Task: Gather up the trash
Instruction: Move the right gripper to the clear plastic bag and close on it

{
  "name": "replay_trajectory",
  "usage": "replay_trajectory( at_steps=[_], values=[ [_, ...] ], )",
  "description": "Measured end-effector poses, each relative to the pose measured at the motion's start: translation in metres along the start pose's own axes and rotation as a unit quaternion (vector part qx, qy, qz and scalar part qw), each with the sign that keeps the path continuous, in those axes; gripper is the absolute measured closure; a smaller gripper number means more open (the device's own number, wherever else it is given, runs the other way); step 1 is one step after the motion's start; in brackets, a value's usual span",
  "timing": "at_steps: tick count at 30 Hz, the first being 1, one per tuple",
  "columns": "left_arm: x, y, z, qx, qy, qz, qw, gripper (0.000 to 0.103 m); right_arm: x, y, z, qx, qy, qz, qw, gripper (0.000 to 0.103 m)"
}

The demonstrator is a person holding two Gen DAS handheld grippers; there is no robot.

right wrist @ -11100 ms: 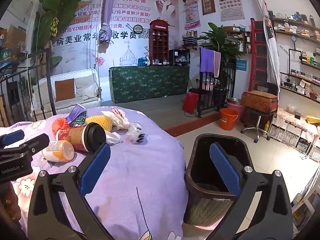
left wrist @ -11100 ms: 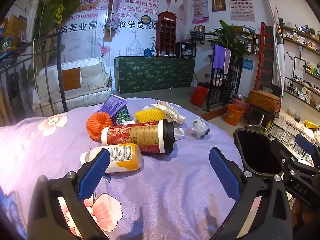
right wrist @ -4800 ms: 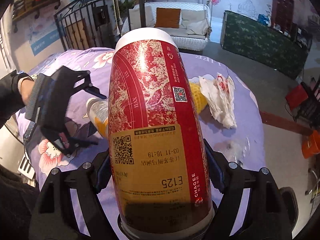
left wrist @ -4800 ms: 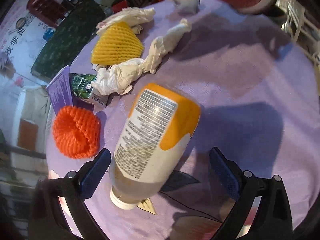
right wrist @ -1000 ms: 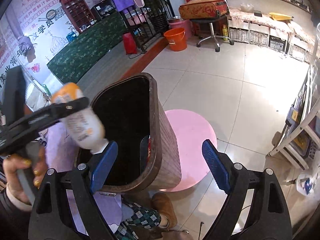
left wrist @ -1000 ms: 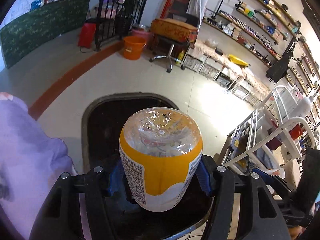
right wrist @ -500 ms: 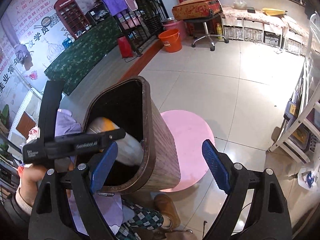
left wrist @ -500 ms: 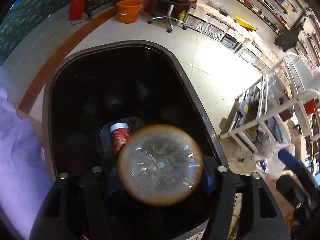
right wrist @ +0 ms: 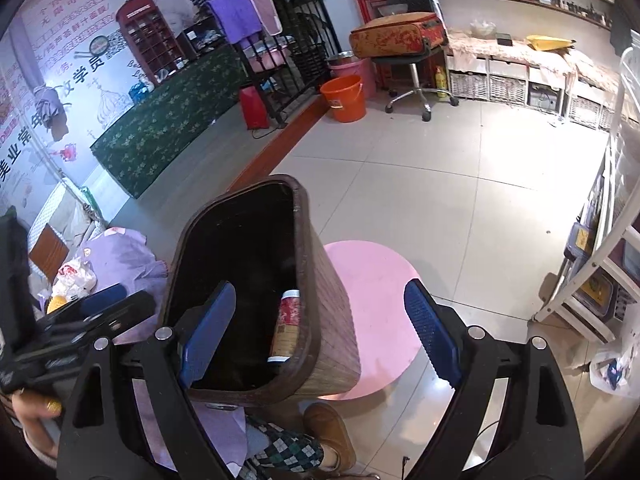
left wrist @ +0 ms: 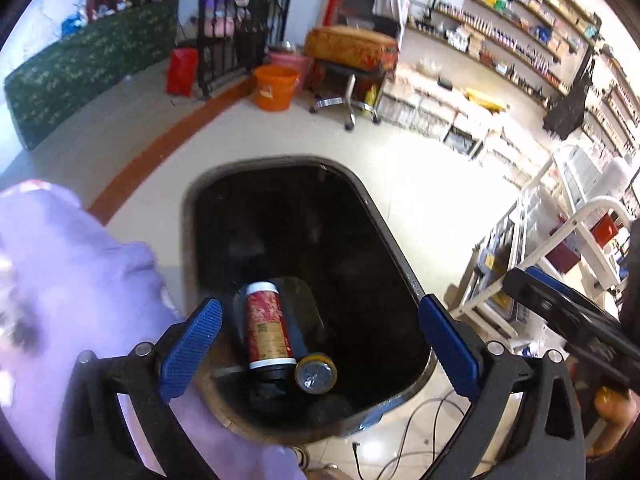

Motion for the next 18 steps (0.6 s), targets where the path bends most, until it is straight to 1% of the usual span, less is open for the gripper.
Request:
replay_trajectory(
  at_steps=[4, 6, 10, 13, 18],
  values=[
    [0.011, 0.029, 0.007, -0.017, 0.005, -0.034, 0.9993, 0.006, 0.001, -0.003, 0.019, -0.015, 0.019, 0.007, 1.000, 0.017],
    [0.019, 0.044, 0.014, -0.034, 0.006, -0.052, 0.9980, 0.006, 0.005, -0.005, 0.034, -0.022, 0.038, 0.011, 0.999, 0.017],
    [0.035, 0.071, 0.038, -0.062, 0.033, -0.080, 0.9943, 0.006, 0.012, -0.009, 0.066, -0.046, 0.075, 0.018, 0.996, 0.017],
    [0.045, 0.089, 0.058, -0.084, 0.055, -0.091, 0.9908, 0.006, 0.021, -0.012, 0.098, -0.070, 0.107, 0.024, 0.991, 0.017],
    [0.068, 0.114, 0.090, -0.125, 0.092, -0.100, 0.9828, 0.006, 0.040, -0.016, 0.155, -0.111, 0.161, 0.038, 0.980, 0.017]
  ],
)
Point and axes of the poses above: each gripper's, at about its wrist camera, not at the fingertips, and y roughly against the way its jaws point, z to its left, x to its underside, the point moved 7 cm from there along -y, roughly the way its jaws point, and after that the axes turned 4 degrees about x, right-handed, at the moved point
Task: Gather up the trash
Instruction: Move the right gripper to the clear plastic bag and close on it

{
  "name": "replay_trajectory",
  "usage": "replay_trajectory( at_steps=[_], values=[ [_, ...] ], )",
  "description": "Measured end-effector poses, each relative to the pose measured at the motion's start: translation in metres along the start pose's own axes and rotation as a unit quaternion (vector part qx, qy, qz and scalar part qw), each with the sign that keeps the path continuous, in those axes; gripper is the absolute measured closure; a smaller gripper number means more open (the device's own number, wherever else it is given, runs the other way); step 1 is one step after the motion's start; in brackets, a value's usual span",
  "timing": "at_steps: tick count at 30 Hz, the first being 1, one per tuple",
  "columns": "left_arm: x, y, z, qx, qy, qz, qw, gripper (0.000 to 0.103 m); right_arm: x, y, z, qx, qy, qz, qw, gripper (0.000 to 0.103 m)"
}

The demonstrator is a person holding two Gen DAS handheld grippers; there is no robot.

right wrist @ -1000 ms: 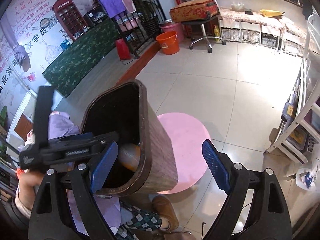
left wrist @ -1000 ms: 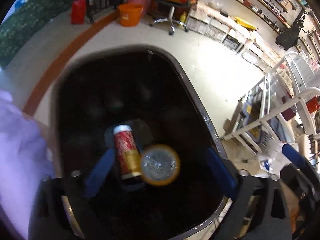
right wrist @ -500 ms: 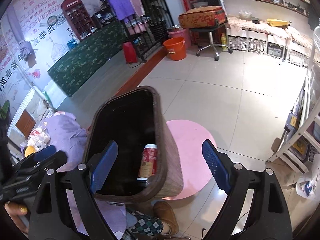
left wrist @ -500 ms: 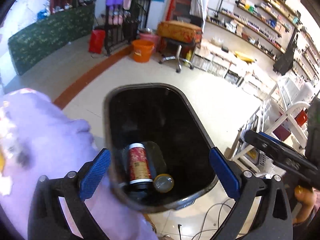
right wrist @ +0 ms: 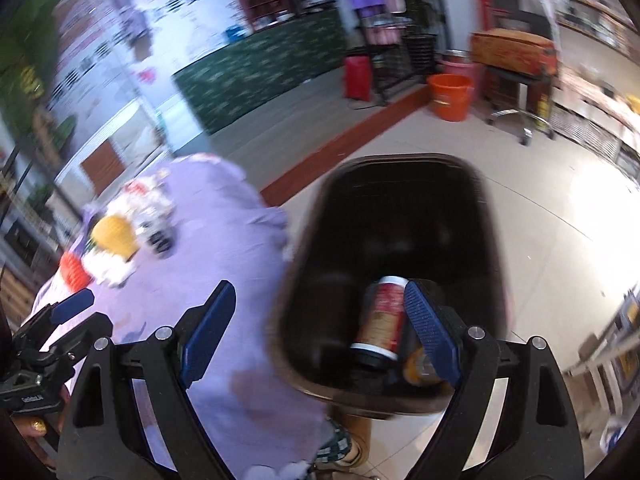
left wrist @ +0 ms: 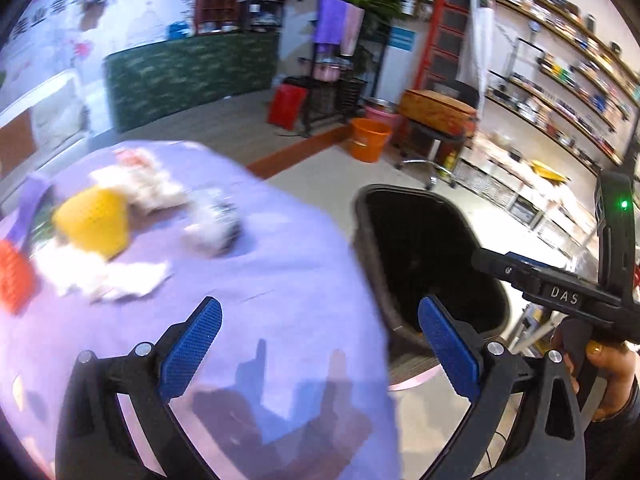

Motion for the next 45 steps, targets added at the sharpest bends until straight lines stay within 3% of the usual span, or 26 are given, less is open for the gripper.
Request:
replay_trajectory(
  at_steps=[12, 22, 31, 34, 36, 45],
  values=[
    [0.025, 0.040, 0.092, -0.098, 0.051, -0.009, 0.9938, 0.006, -0.001, -0.030, 0.130, -0.060, 0.141, 0.011, 0.988, 0.018],
    [0.057, 0.064, 0.156, -0.107, 0.110, -0.009, 0.9881, 0.006, -0.016, -0.057, 0.190, -0.053, 0.220, 0.007, 0.974, 0.018],
    [0.064, 0.061, 0.161, -0.094, 0.109, 0.004, 0.9896, 0.006, -0.025, -0.103, 0.219, -0.042, 0.245, 0.043, 0.968, 0.035],
    [0.062, 0.060, 0.162, -0.091, 0.109, 0.005, 0.9899, 0.006, -0.025, -0.116, 0.222, -0.036, 0.250, 0.054, 0.966, 0.047],
    [0.061, 0.059, 0.163, -0.090, 0.108, 0.005, 0.9901, 0.006, -0.023, -0.123, 0.222, -0.030, 0.248, 0.061, 0.966, 0.061],
    [0.060, 0.053, 0.158, -0.080, 0.094, 0.014, 0.9922, 0.006, -0.027, -0.116, 0.218, -0.048, 0.221, 0.057, 0.972, 0.068]
  ],
)
Point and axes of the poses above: each gripper's, at about its wrist camera, not at the fingertips, and y roughly against the way its jaws point, z to its left, x to its underside, the point moved 7 cm from there along -y, roughly the way its jaws point, and after that the axes turned 4 degrees about x, right-handed, at the moved point
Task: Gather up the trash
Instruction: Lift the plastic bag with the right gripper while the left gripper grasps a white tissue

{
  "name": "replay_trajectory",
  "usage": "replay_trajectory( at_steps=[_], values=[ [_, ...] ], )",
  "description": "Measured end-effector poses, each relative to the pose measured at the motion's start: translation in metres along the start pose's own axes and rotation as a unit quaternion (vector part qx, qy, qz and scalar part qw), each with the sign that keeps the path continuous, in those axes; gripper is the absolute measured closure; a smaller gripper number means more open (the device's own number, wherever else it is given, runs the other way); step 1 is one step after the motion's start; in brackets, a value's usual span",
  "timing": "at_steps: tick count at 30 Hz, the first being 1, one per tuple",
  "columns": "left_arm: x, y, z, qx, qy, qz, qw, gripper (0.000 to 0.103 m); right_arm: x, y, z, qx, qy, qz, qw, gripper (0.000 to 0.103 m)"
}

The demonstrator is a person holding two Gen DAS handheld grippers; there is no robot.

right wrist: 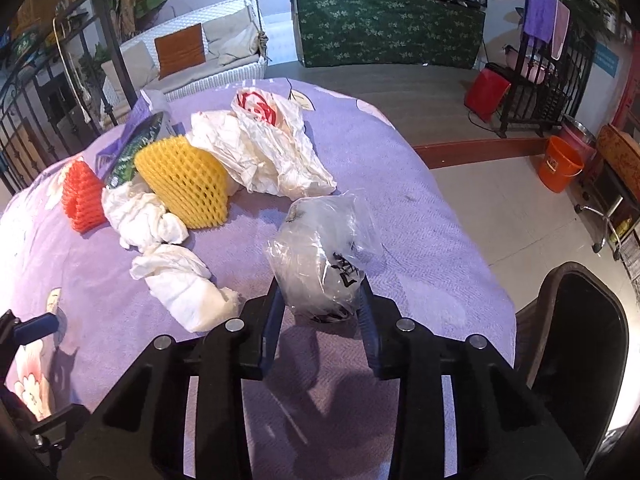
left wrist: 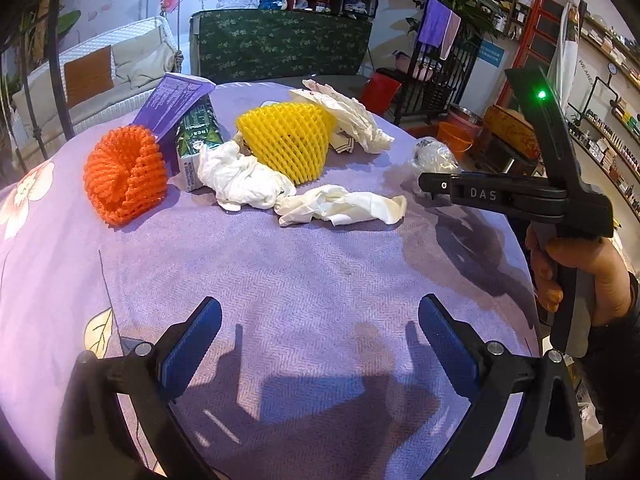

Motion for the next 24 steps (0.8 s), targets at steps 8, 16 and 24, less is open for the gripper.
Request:
replay_trajectory(
  at_steps=[8, 16, 24],
  values=[
    [-0.014, -0.005, -0.013, 0.013, -0.044, -0.005, 0.9989, 0.006, 0.002, 0.032, -0.001, -0.013, -0.009, -0.021, 1.000, 0.068],
    [-0.029, -0.021, -0.022, 0.036, -0.078, 0.007, 0.9963, 0.006, 0.016, 0.057, -0.014, -0.019, -0.030, -0.024, 0.999, 0.068],
    [-0.044, -0.046, -0.023, 0.068, -0.084, 0.023, 0.9938, 0.007, 0.032, 0.069, -0.035, -0.014, -0.058, -0.019, 0.998, 0.068]
  ],
)
Point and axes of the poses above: each gripper's, at about its wrist camera, not at the fingertips, and y roughly against the way its jaws point, z to its left, x to its underside, the point moved 7 cm from there along -y, roughly the way its jaws point, and after that the axes turned 4 degrees about x, right-handed, at the moved point
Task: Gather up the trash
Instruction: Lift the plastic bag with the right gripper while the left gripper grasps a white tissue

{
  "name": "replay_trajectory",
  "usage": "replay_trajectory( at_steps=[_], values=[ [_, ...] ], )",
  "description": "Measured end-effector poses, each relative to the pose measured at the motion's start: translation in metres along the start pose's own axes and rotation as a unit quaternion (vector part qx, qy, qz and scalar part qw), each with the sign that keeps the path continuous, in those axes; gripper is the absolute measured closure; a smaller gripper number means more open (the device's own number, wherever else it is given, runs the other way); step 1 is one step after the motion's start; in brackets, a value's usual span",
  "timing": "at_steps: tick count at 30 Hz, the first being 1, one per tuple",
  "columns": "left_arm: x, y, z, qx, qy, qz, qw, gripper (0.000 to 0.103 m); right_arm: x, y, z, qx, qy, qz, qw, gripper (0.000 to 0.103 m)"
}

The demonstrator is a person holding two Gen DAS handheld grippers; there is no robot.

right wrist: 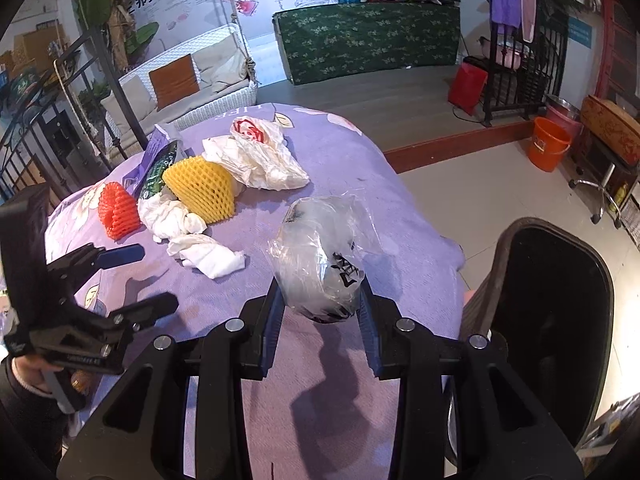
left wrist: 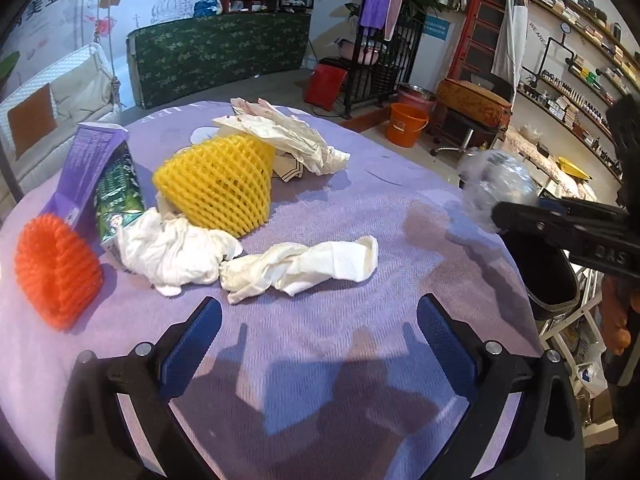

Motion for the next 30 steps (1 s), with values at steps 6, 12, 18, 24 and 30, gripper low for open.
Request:
replay_trajectory(
  at_steps=[6, 12, 18, 24, 30],
  values=[
    [-0.007, -0.022, 0.002, -0.009, -0.017, 0.023, 0.9996, 0.015, 0.011, 0.006, -0.013, -0.002, -0.019, 0.007, 1.000, 0.067],
    [-0.011, -0.044, 0.003, -0.029, -0.030, 0.048, 0.9980, 0.039, 0.018, 0.009, -0.020, -0.007, -0.035, 0.013, 0.999, 0.067],
    [-0.012, -0.037, 0.009, -0.038, -0.001, 0.038, 0.9985, 0.085, 0.023, 0.013, -0.022, 0.000, -0.036, 0.006, 0.999, 0.067],
    [-0.011, -0.016, 0.007, -0.040, 0.023, 0.008, 0.9989, 0.095, 0.030, 0.016, -0.025, -0.007, -0.043, -0.002, 0.999, 0.067],
    [-0.014, 0.016, -0.015, -0.041, 0.019, -0.038, 0.9983, 0.095, 0.037, 0.025, -0.028, -0.004, -0.042, -0.018, 0.999, 0.067]
  ],
)
Point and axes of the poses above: each gripper's, at about its wrist camera, not at the fingertips, and y roughly against the way its jaws point, z to its left, x to its underside, the point moved 7 cm from there along -y, roughly the way its jaws point, and after that the axes turned 4 degrees about x, right-handed, at the moved point
